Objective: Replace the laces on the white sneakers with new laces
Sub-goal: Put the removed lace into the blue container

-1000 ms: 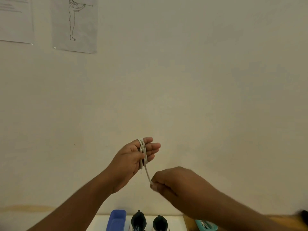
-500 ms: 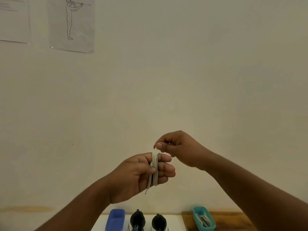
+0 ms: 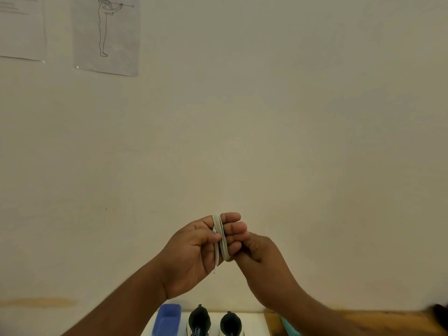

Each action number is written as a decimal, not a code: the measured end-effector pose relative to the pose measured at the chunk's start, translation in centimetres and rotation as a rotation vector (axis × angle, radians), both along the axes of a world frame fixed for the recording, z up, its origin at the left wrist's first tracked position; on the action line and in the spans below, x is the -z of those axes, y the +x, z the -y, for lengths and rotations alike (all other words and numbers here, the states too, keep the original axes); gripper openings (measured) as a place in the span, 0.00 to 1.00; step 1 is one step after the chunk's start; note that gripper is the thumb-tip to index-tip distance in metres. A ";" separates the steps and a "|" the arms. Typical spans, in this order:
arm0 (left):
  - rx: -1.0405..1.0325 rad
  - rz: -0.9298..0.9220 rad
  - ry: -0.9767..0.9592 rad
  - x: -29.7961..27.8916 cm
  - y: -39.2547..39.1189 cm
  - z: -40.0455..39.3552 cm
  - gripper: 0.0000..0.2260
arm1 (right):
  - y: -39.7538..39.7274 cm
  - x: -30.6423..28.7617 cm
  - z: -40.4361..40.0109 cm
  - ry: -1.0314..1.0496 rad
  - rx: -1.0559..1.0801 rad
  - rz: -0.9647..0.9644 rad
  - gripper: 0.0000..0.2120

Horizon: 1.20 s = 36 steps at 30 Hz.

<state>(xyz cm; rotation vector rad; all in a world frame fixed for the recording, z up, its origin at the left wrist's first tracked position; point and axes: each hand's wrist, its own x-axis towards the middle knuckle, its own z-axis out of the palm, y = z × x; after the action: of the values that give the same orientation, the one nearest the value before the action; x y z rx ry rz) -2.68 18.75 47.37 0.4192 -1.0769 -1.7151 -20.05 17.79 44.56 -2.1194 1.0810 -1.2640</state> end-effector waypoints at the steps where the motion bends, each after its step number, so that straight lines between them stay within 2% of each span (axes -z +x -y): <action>1: -0.010 -0.010 -0.001 0.0 -0.1 -0.1 0.23 | 0.2 0.1 -0.4 0.045 -0.038 0.061 0.13; 5: -0.051 -0.023 -0.029 -0.2 -0.4 -0.4 0.24 | 1.1 0.7 -1.9 0.284 -0.186 0.379 0.16; 7: -0.095 0.007 -0.061 -0.2 -0.8 -0.6 0.23 | 1.8 1.2 -2.5 0.232 -0.127 0.401 0.16; 10: -0.154 0.044 -0.083 0.2 -1.6 -1.0 0.22 | 3.0 2.3 -2.4 0.066 0.096 0.340 0.19; 14: -0.200 -0.009 -0.055 0.6 -2.3 -1.1 0.21 | 4.1 3.2 -1.6 -0.052 0.209 0.410 0.14; 20: -0.197 -0.123 -0.009 0.6 -2.4 -1.6 0.21 | 4.3 3.6 -1.5 -0.053 0.045 0.585 0.09; 22: -0.190 -0.141 -0.013 0.5 -2.2 -1.8 0.21 | 3.8 3.4 -1.3 -0.050 -0.014 0.565 0.07; 29: -0.154 -0.101 -0.062 0.2 -1.9 -2.5 0.21 | 1.6 3.0 -0.1 -0.099 -0.115 0.420 0.13; 32: -0.134 -0.103 -0.071 0.2 -2.2 -2.6 0.21 | 1.3 2.6 -0.4 -0.039 -0.178 0.467 0.16; 36: -0.061 -0.202 -0.008 0.2 -2.3 -3.0 0.20 | 0.9 1.9 -0.6 0.170 -0.331 0.603 0.20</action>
<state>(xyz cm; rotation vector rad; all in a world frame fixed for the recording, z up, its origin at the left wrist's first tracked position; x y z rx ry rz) -4.97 21.76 47.21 0.2646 -0.9150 -1.6602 -19.17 18.39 42.65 -1.5476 0.5297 -1.4442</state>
